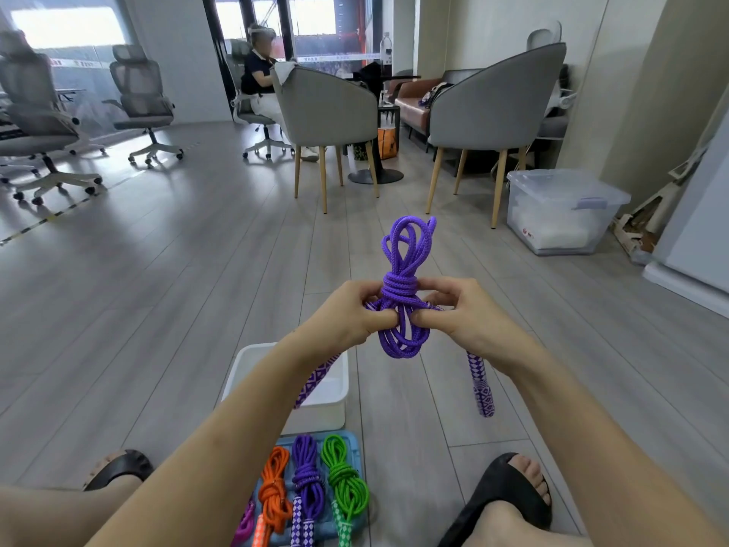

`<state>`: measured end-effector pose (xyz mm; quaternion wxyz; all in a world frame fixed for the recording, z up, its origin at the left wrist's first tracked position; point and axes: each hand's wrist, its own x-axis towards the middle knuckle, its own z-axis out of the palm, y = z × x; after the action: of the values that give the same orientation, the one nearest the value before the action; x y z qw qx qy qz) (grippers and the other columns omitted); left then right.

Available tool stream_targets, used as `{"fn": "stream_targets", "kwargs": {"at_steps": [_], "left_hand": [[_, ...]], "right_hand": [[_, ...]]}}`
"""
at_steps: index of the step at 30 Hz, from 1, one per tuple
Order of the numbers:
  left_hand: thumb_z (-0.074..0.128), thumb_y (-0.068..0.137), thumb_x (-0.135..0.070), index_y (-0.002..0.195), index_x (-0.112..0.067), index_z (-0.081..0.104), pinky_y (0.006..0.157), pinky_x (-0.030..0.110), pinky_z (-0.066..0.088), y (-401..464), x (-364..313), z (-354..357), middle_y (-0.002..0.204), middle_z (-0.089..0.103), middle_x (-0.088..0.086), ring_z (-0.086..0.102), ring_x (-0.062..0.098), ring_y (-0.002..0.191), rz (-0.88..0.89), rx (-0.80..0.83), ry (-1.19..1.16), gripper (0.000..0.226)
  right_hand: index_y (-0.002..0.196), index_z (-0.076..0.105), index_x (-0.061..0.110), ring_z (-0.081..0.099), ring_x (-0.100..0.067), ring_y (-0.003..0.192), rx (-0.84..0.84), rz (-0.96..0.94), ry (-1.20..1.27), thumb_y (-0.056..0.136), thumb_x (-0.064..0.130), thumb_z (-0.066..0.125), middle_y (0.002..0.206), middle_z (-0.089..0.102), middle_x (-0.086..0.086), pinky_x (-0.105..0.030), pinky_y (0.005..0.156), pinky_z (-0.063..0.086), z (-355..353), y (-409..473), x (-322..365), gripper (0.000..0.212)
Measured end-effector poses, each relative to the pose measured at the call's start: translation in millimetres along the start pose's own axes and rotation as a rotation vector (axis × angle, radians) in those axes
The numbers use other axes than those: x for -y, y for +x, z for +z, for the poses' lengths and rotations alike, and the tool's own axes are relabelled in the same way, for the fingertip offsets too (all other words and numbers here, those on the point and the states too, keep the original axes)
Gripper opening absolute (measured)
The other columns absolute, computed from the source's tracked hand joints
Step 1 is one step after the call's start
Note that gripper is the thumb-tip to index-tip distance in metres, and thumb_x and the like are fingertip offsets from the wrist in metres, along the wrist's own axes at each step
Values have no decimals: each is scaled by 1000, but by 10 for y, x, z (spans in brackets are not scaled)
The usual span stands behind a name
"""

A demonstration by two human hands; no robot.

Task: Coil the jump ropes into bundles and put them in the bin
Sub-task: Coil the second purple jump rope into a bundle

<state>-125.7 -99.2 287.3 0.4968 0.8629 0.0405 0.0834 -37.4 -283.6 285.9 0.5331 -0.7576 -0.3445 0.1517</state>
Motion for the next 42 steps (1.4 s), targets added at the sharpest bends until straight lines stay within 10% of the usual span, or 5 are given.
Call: {"fn": "stream_targets", "kwargs": {"at_steps": [11, 22, 28, 33, 42], "left_hand": [[64, 90, -3, 106, -6, 72, 47, 12, 34, -19, 18, 5, 57, 50, -14, 39, 4, 48, -47, 22, -13, 18], [54, 99, 1, 132, -5, 56, 38, 15, 19, -95, 185, -4, 82, 62, 1, 25, 1, 43, -278, 318, -691, 34], [56, 96, -61, 130, -21, 62, 44, 20, 16, -127, 170, 72, 75, 48, -2, 21, 6, 48, -310, 264, -640, 53], [49, 91, -75, 111, -23, 68, 42, 22, 16, -104, 92, 227, 62, 42, -5, 18, 10, 49, -333, 55, -518, 59], [51, 98, -59, 104, -24, 63, 46, 25, 15, -66, 164, 228, 60, 42, -3, 21, 11, 48, -307, -47, -509, 38]], "right_hand": [[114, 64, 33, 71, -16, 78, -10, 28, 1, 82, 9, 78, 85, 77, -10, -50, 90, 56, 77, 36, -113, 42], [121, 73, 25, 67, -7, 82, 169, 75, 88, 88, 3, 72, 101, 78, -10, -18, 77, 49, 43, 23, -237, 40], [107, 77, 15, 54, 2, 59, 222, 32, 41, 98, 15, 69, 73, 69, 5, -8, 57, 40, 69, 16, -199, 12], [89, 69, 9, 36, -7, 59, 235, -22, -146, 105, 36, 56, 64, 43, 7, -24, 58, 31, 85, 39, -239, 34], [98, 76, 31, 64, -14, 81, 38, -205, -309, 96, 38, 69, 84, 72, 8, -39, 77, 54, 11, 131, -333, 10]]}}
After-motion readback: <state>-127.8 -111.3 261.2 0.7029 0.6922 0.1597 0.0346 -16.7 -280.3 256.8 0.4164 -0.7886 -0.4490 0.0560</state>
